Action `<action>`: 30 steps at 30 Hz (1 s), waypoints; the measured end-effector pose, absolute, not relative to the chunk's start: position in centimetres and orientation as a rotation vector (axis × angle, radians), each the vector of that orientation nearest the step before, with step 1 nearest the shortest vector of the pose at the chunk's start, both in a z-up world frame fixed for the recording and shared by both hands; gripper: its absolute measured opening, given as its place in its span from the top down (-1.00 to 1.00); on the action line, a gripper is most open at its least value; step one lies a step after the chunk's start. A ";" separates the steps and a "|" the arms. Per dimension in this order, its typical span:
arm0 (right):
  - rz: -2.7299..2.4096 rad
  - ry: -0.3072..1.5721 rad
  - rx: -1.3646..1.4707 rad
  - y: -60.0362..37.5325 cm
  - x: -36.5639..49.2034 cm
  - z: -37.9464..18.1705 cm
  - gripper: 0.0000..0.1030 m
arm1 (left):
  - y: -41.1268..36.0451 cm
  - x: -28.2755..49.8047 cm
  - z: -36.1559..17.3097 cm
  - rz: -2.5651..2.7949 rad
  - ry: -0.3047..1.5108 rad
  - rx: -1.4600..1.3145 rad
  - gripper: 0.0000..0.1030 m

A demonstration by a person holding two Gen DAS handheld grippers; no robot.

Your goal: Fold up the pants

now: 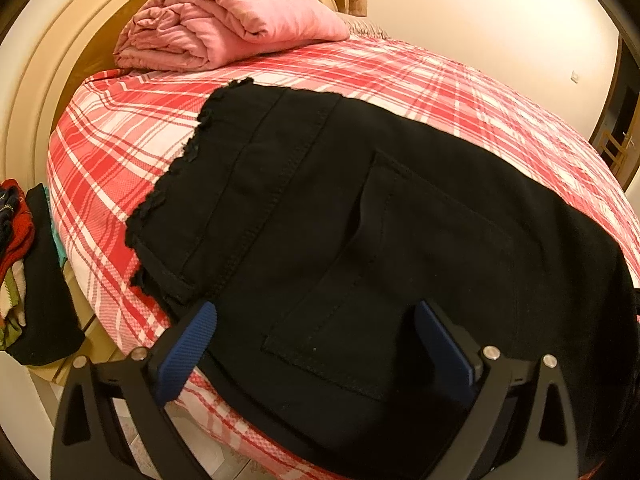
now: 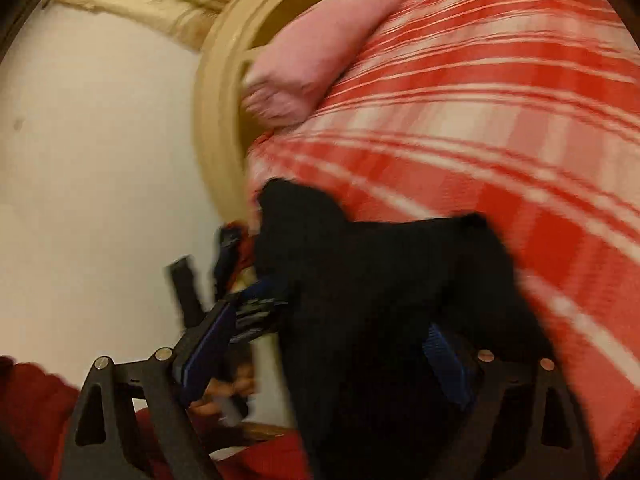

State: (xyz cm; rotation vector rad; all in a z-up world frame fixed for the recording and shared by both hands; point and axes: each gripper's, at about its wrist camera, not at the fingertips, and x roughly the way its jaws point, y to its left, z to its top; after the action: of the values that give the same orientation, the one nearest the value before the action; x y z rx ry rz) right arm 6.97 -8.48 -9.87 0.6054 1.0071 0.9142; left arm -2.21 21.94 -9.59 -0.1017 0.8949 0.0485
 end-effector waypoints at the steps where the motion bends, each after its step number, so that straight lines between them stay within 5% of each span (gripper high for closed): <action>1: 0.926 1.006 0.601 -7.9 7.2 -9.7 -0.77 | 22.0 -2.2 -9.6 0.047 0.895 -0.102 -0.99; 8: 0.854 1.011 0.586 -6.8 10.4 -10.5 -0.78 | 22.1 -2.4 -9.7 0.037 0.887 -0.106 -0.99; 10: 0.800 0.981 0.588 -8.6 11.4 -9.7 -0.71 | 22.1 -2.3 -9.7 0.035 0.888 -0.103 -1.00; 12: 0.671 0.926 0.624 -11.6 12.7 -9.4 -0.42 | 22.1 -2.3 -9.7 0.033 0.890 -0.097 -1.00; 16: 0.415 0.865 0.642 -17.9 13.5 -9.0 -0.39 | 22.2 -2.3 -9.8 0.011 0.895 -0.075 -1.00; 30: -0.485 0.914 0.488 -38.4 -1.6 -4.9 -0.39 | 21.9 -2.0 -9.6 0.019 0.904 -0.086 -1.00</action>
State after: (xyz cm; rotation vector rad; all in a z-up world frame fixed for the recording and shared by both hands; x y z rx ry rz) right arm -1.59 -38.41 -4.91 0.4884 0.9143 -0.4845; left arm -2.00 21.95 -9.59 -0.0859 0.9039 0.0193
